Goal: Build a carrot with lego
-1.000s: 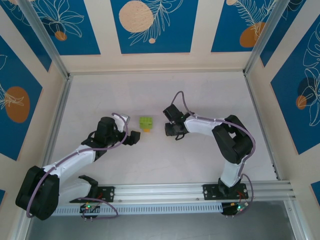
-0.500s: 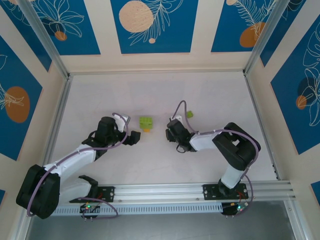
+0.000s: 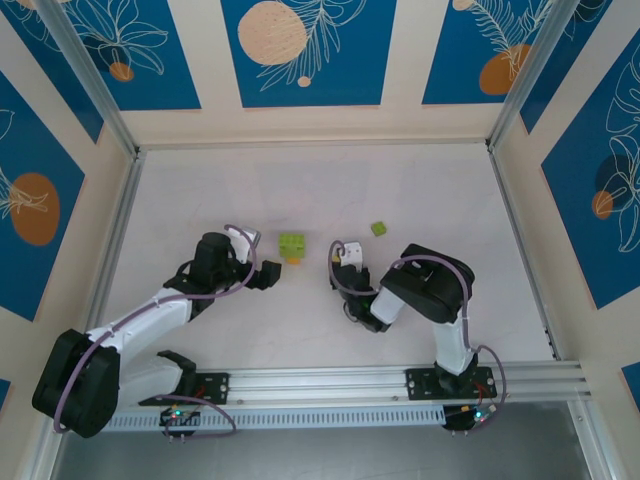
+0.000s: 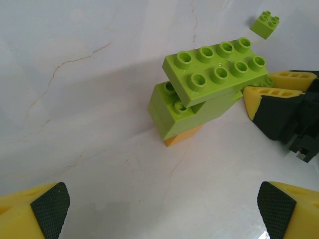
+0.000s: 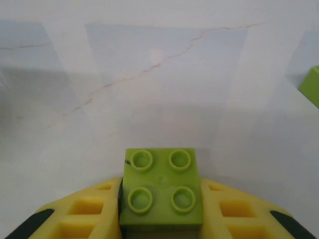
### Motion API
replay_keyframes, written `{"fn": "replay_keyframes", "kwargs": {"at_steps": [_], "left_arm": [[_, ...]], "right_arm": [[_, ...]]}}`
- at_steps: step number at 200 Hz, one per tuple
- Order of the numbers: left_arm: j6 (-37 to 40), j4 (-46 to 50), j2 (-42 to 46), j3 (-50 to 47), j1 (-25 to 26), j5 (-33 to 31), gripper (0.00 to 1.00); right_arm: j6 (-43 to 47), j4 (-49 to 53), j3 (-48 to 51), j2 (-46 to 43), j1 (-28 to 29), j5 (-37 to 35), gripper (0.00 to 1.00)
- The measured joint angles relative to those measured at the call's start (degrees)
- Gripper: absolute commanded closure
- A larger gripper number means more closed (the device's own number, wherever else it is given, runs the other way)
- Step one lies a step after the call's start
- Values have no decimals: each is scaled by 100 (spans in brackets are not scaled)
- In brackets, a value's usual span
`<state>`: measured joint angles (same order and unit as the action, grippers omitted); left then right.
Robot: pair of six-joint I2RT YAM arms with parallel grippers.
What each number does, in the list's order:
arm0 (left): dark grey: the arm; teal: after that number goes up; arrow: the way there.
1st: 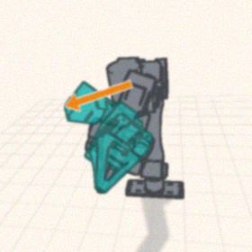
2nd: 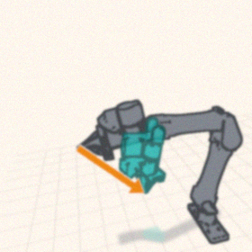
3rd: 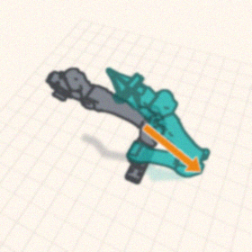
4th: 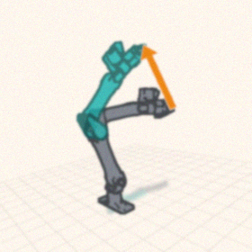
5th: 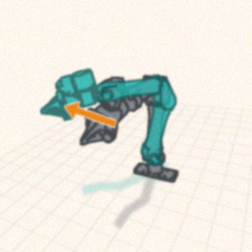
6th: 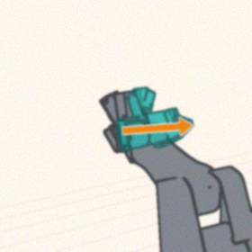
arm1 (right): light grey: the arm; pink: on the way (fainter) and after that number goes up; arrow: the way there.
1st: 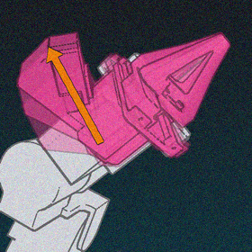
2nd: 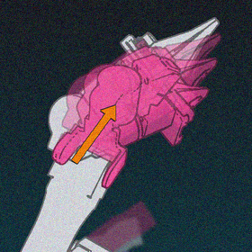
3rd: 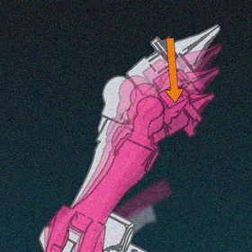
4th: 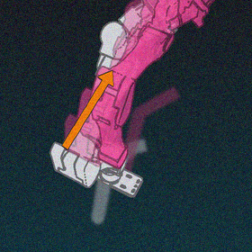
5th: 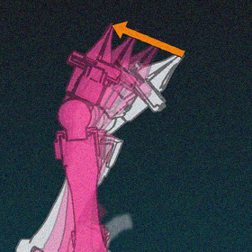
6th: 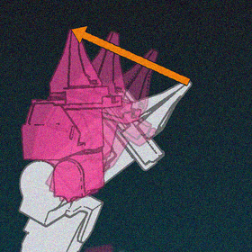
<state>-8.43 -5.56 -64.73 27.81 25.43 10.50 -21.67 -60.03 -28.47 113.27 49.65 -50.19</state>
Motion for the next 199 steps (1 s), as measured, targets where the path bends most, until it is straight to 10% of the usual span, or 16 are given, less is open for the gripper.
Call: {"fn": "replay_keyframes", "kwargs": {"at_steps": [199], "left_arm": [[1248,-662,-1532,682,35,295,1]], "right_arm": [[833,5890,-319,-5115,-1069,3451,88]]}}
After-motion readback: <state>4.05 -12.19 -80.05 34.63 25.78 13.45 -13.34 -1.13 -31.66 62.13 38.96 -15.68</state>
